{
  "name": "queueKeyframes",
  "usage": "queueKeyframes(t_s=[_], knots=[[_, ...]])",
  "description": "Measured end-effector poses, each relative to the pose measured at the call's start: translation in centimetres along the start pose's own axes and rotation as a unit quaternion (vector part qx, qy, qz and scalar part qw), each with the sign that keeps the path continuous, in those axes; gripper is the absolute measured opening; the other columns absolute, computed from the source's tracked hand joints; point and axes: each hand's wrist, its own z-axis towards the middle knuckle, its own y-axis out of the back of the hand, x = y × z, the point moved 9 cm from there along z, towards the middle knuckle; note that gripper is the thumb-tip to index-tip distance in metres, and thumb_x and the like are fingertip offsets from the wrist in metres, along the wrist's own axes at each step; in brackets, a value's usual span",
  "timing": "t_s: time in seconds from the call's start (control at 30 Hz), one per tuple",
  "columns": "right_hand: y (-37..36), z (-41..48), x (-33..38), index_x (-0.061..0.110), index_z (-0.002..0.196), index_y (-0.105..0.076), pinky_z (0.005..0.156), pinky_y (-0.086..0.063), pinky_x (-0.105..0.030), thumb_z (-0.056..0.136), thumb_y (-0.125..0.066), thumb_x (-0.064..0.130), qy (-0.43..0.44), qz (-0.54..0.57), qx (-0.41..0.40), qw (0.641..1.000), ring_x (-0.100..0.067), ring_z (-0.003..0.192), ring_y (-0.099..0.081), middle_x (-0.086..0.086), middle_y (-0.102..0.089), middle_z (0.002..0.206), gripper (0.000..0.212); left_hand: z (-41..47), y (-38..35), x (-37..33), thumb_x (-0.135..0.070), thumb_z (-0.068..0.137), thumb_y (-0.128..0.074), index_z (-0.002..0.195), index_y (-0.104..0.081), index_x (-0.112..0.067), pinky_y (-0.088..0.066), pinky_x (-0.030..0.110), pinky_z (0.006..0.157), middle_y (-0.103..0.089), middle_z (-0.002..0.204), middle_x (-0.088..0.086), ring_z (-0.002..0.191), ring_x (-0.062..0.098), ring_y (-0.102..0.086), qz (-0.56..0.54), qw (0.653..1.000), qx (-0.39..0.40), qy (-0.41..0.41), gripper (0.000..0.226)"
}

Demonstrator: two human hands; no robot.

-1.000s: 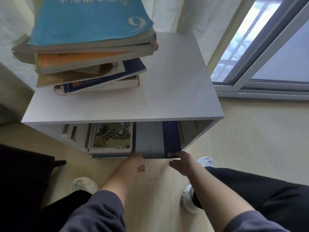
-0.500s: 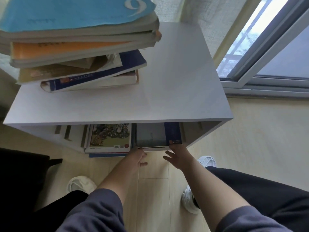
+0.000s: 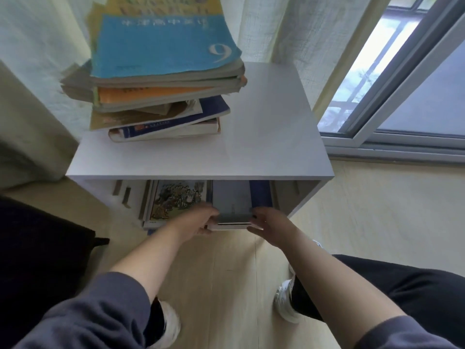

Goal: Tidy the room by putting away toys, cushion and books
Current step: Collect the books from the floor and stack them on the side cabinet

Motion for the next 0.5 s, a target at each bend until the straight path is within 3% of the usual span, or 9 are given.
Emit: queueKeyframes(t_s=[0.1,0.2,0.27,0.4,0.5], knots=[[-3.1,-3.8,2.9,0.011,0.117,-0.057,0.092,-0.053,-0.042,0.091,-0.061,0.010,0.043,-0.071,0.055,0.995,-0.027,0.109,-0.064,-0.009,-0.065,0.120,0.026,-5.3,0.9,-3.6,-0.022,0.098,-0.049,0.122,-0.051,-0.017,-0.047,0.041,0.096,-0.063,0.122,0.009,0.106,0.022,-0.061,0.081,0.995,0.029,-0.053,0.025],[-5.7,-8.1,5.5,0.013,0.115,-0.060,0.093,-0.054,-0.043,0.093,-0.058,0.009,0.080,-0.121,0.111,0.983,-0.028,0.103,-0.068,-0.009,-0.073,0.107,0.022,-10.7,1.4,-7.1,-0.027,0.099,-0.046,0.116,-0.057,-0.023,-0.050,0.040,0.094,-0.068,0.114,0.001,0.099,0.012,-0.065,0.216,0.965,0.035,-0.141,0.021],[-7.3,-11.0,7.3,0.008,0.120,-0.059,0.086,-0.058,-0.038,0.097,-0.051,0.007,0.104,-0.158,0.144,0.971,-0.025,0.100,-0.070,-0.009,-0.073,0.108,0.024,-14.5,2.3,-9.4,-0.028,0.101,-0.042,0.114,-0.061,-0.023,-0.054,0.034,0.090,-0.071,0.105,-0.006,0.094,0.006,-0.067,0.239,0.948,0.008,-0.211,0.024],[-10.3,-15.0,11.1,0.005,0.119,-0.061,0.082,-0.060,-0.034,0.099,-0.047,0.006,0.133,-0.183,0.190,0.955,-0.027,0.100,-0.070,-0.013,-0.072,0.111,0.024,-20.1,5.8,-13.5,-0.024,0.100,-0.045,0.093,-0.068,-0.018,-0.058,0.032,0.075,-0.073,0.081,-0.003,0.073,0.009,-0.070,0.147,0.914,-0.144,-0.349,0.024],[-12.3,-16.7,15.3,0.003,0.119,-0.061,0.078,-0.060,-0.035,0.099,-0.048,0.005,0.187,-0.176,0.171,0.951,-0.028,0.095,-0.071,-0.013,-0.073,0.106,0.024,-23.7,9.0,-15.7,-0.020,0.097,-0.049,0.084,-0.066,-0.015,-0.050,0.021,0.062,-0.068,0.074,0.001,0.068,0.012,-0.064,0.070,0.847,-0.283,-0.444,0.021]])
